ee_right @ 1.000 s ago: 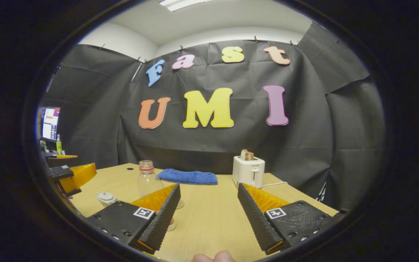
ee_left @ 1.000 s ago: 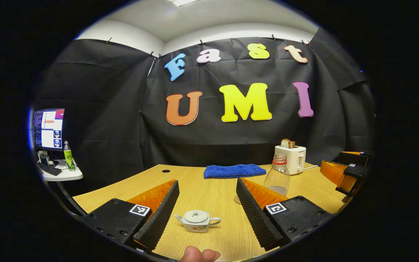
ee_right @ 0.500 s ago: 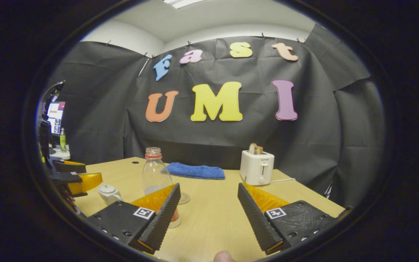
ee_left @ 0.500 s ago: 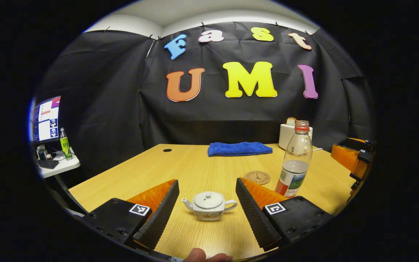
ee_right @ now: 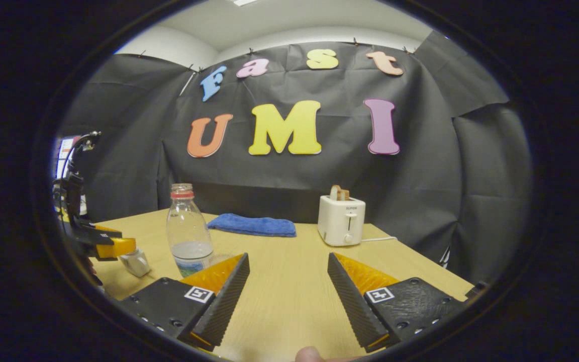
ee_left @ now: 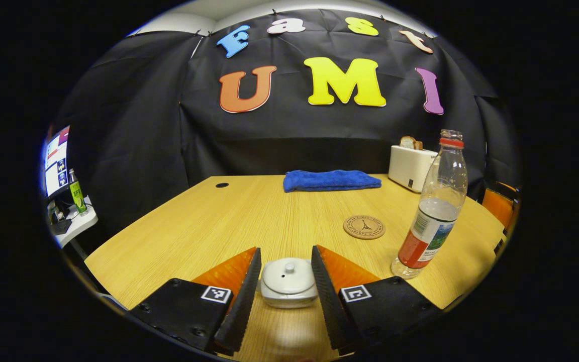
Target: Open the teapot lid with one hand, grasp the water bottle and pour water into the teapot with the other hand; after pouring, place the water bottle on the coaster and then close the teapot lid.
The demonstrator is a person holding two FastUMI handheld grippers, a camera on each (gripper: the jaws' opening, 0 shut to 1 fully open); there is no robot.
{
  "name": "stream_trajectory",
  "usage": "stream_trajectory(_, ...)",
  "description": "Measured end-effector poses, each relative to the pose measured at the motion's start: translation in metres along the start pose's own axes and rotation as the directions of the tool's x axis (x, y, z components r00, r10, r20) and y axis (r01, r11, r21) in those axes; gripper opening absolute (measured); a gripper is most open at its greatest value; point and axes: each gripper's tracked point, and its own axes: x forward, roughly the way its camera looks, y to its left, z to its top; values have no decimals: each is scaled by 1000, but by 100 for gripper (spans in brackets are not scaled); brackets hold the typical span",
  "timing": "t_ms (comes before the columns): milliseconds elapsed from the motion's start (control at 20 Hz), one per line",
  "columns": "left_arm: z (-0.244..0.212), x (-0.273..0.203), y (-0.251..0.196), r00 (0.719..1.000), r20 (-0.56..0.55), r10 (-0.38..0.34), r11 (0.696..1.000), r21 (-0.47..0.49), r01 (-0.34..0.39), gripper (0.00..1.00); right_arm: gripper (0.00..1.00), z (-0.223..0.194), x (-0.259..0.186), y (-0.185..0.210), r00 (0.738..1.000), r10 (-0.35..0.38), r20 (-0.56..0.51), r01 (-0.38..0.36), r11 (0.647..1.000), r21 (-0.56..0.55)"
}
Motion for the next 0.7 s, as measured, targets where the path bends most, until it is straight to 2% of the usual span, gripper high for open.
stream_trajectory(150, 3, 3, -2, 1000, -4, 2, 1000, 16, -2, 52, 94, -2, 0, -1, 1000, 6, -8, -6, 1000, -3)
stream_trajectory(200, 5, 3, 0, 1000, -4, 10, 1000, 23, -10, 41, 94, -2, -1, 1, 1000, 13, -5, -13, 1000, -1)
stream_trajectory(250, 5, 3, 1, 1000, -4, 19, 1000, 22, -19, 41, 95, 0, -1, 3, 1000, 25, 0, -25, 1000, 0)
stream_trajectory(300, 6, 2, -1, 1000, -2, 13, 1000, 8, -13, 19, 95, 2, -2, 6, 999, 37, 7, -37, 999, 1)
stream_trajectory(400, 6, 4, -2, 1000, 2, 8, 1000, 0, -8, 7, 94, 3, -2, 9, 999, 51, 11, -51, 999, -1)
stream_trajectory(600, 13, -1, -1, 1000, 25, -2, 1000, -16, 2, 2, 94, 6, -7, 20, 995, 94, 21, -94, 996, 0)
stream_trajectory(700, 23, -7, 1, 999, 54, -3, 1000, -26, 4, 2, 94, 6, -11, 37, 986, 163, 21, -163, 987, 0)
